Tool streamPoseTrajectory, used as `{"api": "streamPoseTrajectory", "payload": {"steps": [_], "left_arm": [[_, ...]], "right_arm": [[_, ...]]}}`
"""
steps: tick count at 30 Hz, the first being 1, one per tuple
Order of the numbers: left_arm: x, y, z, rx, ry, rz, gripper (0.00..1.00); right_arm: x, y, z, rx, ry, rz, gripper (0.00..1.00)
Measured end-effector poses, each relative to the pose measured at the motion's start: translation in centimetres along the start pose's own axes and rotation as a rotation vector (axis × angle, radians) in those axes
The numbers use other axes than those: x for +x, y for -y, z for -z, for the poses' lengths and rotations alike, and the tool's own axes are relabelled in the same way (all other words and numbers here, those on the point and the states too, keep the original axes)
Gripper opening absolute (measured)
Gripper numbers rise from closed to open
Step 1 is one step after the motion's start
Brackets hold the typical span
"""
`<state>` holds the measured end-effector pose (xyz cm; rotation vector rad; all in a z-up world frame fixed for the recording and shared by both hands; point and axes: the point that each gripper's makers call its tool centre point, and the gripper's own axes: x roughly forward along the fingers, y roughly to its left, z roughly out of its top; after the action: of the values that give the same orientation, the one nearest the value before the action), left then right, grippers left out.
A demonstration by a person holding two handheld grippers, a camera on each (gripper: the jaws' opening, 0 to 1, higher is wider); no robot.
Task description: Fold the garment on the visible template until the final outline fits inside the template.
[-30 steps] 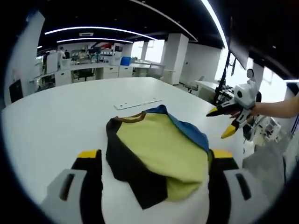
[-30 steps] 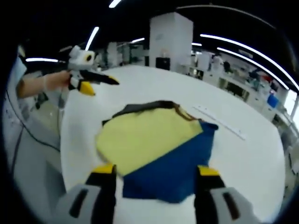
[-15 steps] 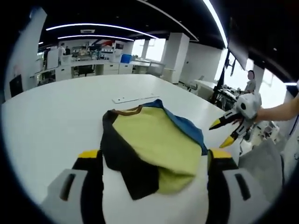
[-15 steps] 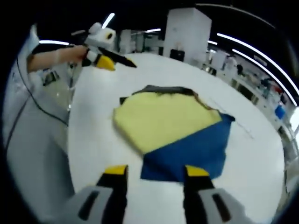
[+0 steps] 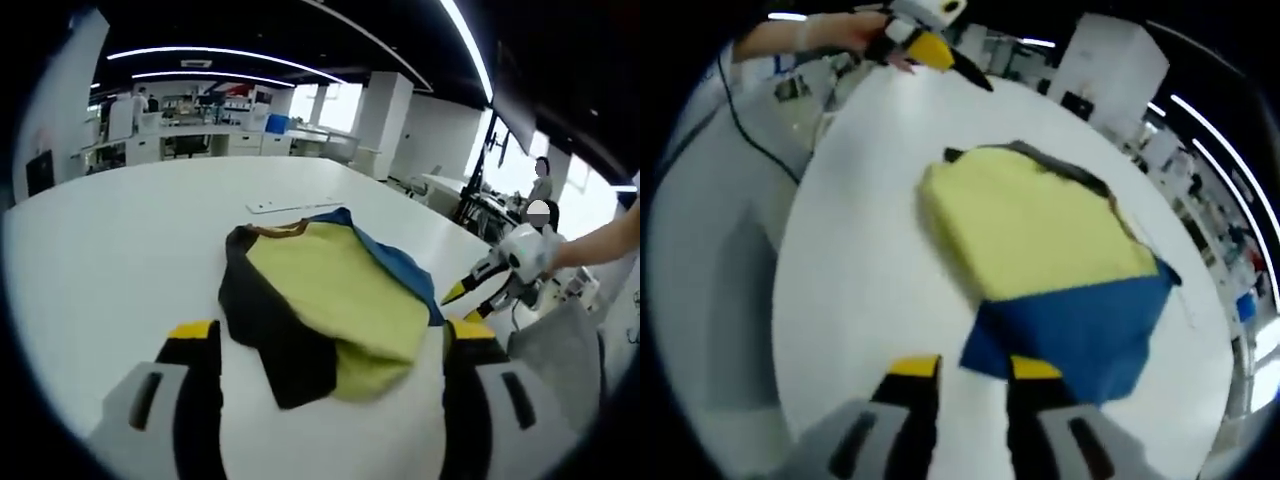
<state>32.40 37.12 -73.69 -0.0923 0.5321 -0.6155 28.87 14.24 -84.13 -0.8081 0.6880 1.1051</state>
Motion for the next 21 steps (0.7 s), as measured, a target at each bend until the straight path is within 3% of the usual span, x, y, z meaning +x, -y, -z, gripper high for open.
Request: {"api": "streamPoseTrajectory", "payload": {"steps": [21], "left_arm": [[-0.6, -0.1, 1.2, -0.034, -0.014, -0.002, 0.87]], "right_arm": [[1.3, -0.2, 0.4, 0.061, -0.020, -0.031, 0.00]]}}
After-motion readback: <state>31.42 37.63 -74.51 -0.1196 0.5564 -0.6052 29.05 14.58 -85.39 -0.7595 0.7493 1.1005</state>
